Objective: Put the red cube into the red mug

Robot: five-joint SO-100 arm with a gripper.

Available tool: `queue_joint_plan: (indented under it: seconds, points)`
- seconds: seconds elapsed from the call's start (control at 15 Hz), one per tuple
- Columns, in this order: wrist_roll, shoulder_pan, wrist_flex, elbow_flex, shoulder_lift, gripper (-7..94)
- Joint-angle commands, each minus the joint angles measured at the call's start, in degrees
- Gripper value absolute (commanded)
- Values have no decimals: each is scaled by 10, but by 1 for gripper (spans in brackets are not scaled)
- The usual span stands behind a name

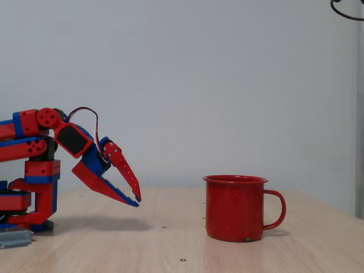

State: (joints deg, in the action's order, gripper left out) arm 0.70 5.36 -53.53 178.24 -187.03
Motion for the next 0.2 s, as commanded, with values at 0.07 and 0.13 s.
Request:
queue_joint_plan:
  seconds: [0.07, 0.13]
  points:
    - [-10, 5, -6, 25, -39, 0]
    - [-10, 5, -6, 25, -39, 0]
